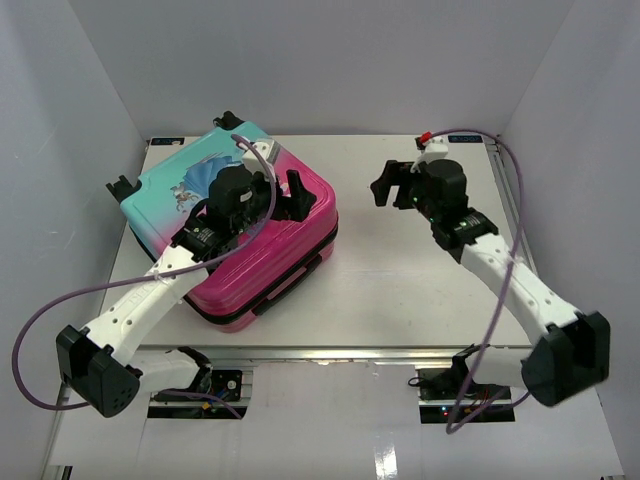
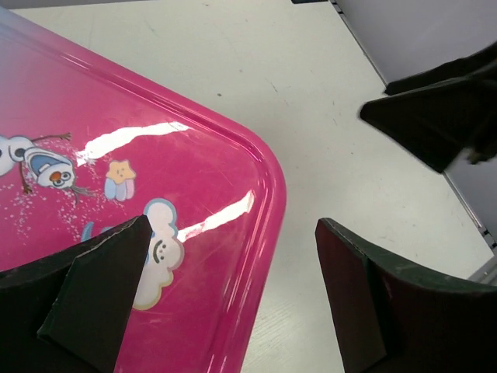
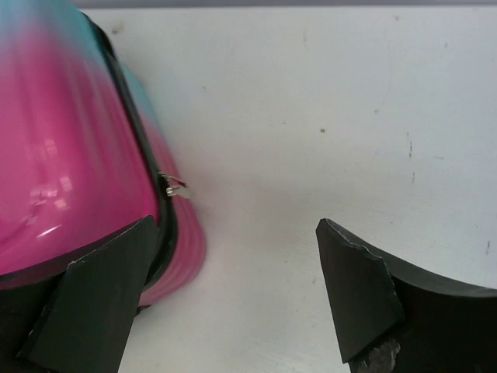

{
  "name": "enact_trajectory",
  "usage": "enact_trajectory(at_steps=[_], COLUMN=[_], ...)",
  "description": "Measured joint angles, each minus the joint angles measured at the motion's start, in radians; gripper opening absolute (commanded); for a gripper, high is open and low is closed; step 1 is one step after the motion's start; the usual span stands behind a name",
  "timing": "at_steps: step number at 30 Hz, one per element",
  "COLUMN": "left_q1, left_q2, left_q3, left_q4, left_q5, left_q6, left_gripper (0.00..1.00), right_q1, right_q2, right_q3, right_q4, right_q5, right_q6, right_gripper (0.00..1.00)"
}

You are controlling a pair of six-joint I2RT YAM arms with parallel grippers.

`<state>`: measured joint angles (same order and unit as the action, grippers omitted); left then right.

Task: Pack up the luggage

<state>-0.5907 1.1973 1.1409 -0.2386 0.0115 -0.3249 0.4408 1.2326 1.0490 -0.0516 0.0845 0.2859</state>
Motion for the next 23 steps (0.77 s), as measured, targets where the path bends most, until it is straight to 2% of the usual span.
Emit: enact_trajectory(at_steps=[4,7,15,23], left_q1=[-0.065,-0.137,-0.223,-0.23], left_q2=[-0.059,-0.115,-0.267,-0.265], left_q3=[-0.065,-0.109,-0.165,-0.182], left_q4=[0.027,0.037,0.085,0.101], left_q5=[-0.01,-0.044,-0.133,-0.157], left_q6=[-0.005,0.001,0.018,0.028], left_gripper=[0.98,0.98,0.98,0.98], right_q1=[0.008,0.012,0.014,0.018], right_q2=[-0.213,-0.312,-0.444,-0.467], right_q3=[-0.04,-0.051,-0.163,-0.169], right_q4=[-0.078,-0.141,-0.204,-0.218], right_q5=[0.01,0.013,-0.009,-0.011], right_q6=[-0.001,-0.007,-0.033,-0.036], right_gripper=[0.9,0.9,0.9,0.9])
